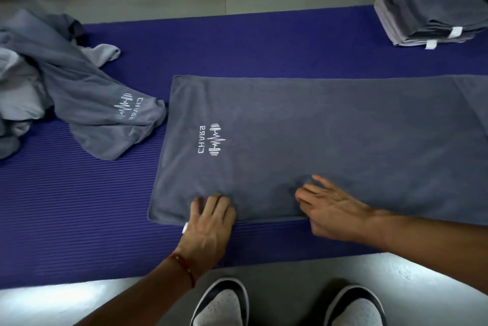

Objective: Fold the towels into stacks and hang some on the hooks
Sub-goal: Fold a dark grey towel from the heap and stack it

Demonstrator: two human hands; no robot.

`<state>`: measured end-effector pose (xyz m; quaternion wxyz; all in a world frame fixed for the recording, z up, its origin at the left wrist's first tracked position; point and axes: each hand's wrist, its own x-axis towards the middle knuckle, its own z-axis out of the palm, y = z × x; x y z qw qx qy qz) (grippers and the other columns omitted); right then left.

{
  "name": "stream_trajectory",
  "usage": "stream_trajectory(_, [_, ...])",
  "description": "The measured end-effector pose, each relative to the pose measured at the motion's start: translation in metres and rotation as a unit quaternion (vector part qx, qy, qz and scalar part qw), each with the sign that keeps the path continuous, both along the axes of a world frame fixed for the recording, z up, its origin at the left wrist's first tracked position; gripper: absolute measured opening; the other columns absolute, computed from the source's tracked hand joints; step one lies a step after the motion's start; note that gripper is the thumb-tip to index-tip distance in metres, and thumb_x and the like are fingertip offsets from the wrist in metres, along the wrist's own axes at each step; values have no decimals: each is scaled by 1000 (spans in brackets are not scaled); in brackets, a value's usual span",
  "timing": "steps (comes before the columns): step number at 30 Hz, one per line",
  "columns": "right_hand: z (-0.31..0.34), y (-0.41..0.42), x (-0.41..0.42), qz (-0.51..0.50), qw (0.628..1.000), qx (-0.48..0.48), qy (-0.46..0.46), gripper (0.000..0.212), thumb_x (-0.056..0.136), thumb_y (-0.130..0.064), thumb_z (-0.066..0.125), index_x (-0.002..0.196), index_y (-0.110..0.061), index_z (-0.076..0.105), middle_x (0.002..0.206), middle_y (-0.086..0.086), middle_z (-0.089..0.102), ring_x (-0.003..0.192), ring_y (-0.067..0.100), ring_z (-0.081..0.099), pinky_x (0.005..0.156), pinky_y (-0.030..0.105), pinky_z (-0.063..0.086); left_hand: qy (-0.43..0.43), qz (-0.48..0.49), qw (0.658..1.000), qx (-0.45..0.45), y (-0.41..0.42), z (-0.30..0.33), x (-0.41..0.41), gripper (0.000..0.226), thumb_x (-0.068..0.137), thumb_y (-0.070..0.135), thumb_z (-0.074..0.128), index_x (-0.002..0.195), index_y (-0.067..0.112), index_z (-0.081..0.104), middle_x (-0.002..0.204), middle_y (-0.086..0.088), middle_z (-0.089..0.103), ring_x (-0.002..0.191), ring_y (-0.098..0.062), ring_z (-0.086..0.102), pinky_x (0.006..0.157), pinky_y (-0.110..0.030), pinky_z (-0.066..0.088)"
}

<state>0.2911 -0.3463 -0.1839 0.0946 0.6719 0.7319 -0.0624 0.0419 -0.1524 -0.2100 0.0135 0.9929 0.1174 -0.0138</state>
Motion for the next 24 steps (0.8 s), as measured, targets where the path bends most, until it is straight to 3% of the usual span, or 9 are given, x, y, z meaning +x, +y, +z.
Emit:
stream_trajectory(2, [0, -5, -4, -7, 999, 10, 47, 20, 70, -26, 58, 87, -21, 67, 103, -1, 59, 97, 22, 59, 95, 44, 54, 6, 22, 999, -36, 0, -1, -7, 27, 87, 18, 42, 103, 18, 63, 130, -11, 56, 122, -34, 52, 95, -65, 45])
stream_trajectory(5, [-4, -8, -9, 5, 997, -5, 83, 44, 76, -30, 58, 119, -26, 63, 128, 0, 58, 117, 22, 58, 107, 38, 47, 43, 57, 995, -76, 12, -5, -25, 34, 95, 33, 44, 124, 25, 60, 146, -8, 48, 132, -34, 50, 102, -69, 39])
stream_trajectory(8, [-16, -4, -13, 43, 994, -45, 90, 68, 84, -36, 54, 151, -29, 43, 162, 0, 36, 150, 22, 33, 119, 41, 22, 85, 143, 982, -89, 36, -5, -48, 51, 97, 49, 40, 144, 33, 51, 159, -12, 34, 144, -41, 33, 107, -72, 30])
stream_trajectory(12, [-26, 8, -13, 90, 985, -90, 119, 68, 97, -41, 41, 162, -34, 19, 172, -9, 5, 158, 15, -8, 120, 49, -4, 135, 173, 974, -63, 48, -3, -78, 66, 100, 58, 24, 161, 35, 18, 165, -26, 13, 151, -50, 13, 117, -64, 26])
stream_trajectory(14, [-28, 10, -5, 96, 986, -74, 118, 63, 100, -43, 37, 161, -35, 21, 171, -9, 9, 158, 14, -4, 121, 47, -4, 165, 176, 970, -36, 44, 1, -83, 70, 100, 58, 23, 162, 25, 19, 160, -35, 19, 148, -52, 22, 116, -63, 30])
stream_trajectory(16, [-29, 5, 9, 41, 992, -44, 112, 61, 101, -43, 35, 160, -33, 26, 170, -7, 16, 157, 15, 8, 122, 46, 5, 209, 196, 958, -28, 44, 14, -73, 73, 95, 55, 27, 154, 13, 39, 146, -40, 40, 133, -55, 44, 111, -67, 35])
stream_trajectory(18, [-31, -8, 30, -77, 991, -19, 106, 60, 102, -42, 30, 161, -29, 27, 170, -5, 16, 157, 16, 13, 123, 48, 12, 227, 197, 953, -15, 46, 32, -45, 71, 89, 51, 31, 140, 10, 57, 134, -31, 56, 123, -51, 52, 105, -73, 32])
stream_trajectory(21, [-31, -45, 67, -268, 961, -12, 75, 62, 102, -43, 22, 161, -25, 24, 170, 0, 16, 157, 21, 15, 120, 60, 25, 183, 14, 982, 36, 45, 52, 21, 67, 88, 47, 34, 136, 11, 63, 148, -25, 49, 136, -55, 40, 101, -81, 27])
stream_trajectory(24, [-28, -96, 96, -428, 902, -23, 58, 66, 100, -47, 18, 161, -21, 26, 168, 8, 20, 155, 29, 20, 116, 65, 28, 155, -149, 975, 55, 33, 61, 105, 65, 90, 48, 32, 144, 20, 55, 155, -21, 42, 143, -52, 35, 97, -83, 31])
